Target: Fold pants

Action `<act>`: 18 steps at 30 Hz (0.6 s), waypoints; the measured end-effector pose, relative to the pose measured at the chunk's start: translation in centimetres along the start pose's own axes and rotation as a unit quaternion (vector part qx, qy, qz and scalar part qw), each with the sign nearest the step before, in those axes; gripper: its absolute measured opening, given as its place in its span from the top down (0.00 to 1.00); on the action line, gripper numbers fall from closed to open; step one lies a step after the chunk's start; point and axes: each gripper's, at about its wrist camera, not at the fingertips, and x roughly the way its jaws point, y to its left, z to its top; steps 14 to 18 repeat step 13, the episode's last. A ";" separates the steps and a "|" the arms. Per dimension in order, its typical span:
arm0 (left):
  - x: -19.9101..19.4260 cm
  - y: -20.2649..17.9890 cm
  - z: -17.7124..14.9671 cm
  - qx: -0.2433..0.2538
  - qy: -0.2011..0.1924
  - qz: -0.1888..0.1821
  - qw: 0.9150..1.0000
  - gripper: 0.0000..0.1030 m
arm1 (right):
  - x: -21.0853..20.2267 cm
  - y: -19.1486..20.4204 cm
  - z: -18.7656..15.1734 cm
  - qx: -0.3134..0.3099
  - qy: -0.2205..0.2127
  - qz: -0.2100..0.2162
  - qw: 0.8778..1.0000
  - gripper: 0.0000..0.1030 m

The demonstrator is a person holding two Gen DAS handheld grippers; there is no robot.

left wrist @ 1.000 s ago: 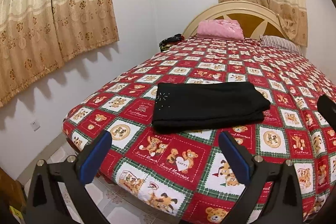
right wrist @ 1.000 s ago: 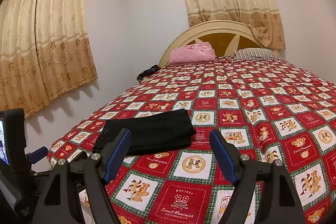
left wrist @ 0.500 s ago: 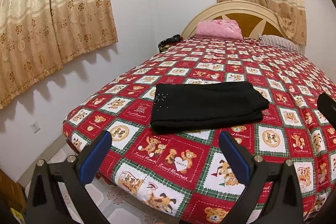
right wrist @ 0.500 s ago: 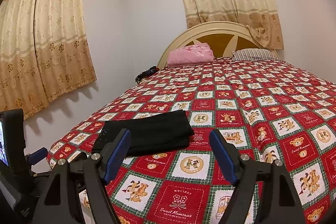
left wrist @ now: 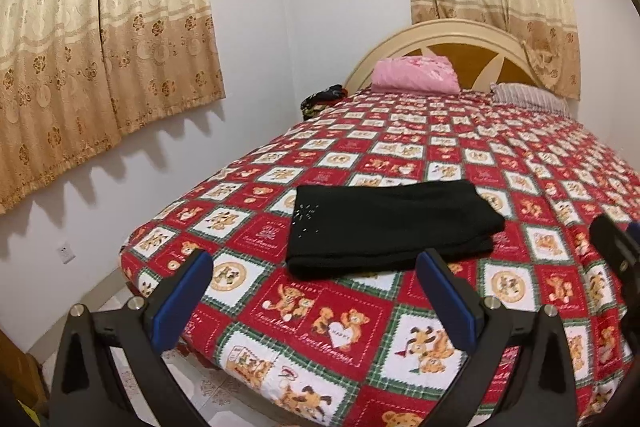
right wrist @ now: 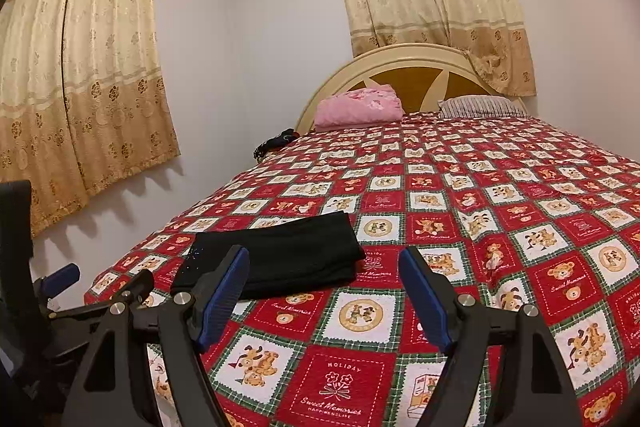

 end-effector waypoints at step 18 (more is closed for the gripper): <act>0.3 0.0 0.3 -0.014 0.004 -0.009 1.000 0.00 | 0.1 -0.1 0.1 0.006 0.002 -0.004 1.000 0.24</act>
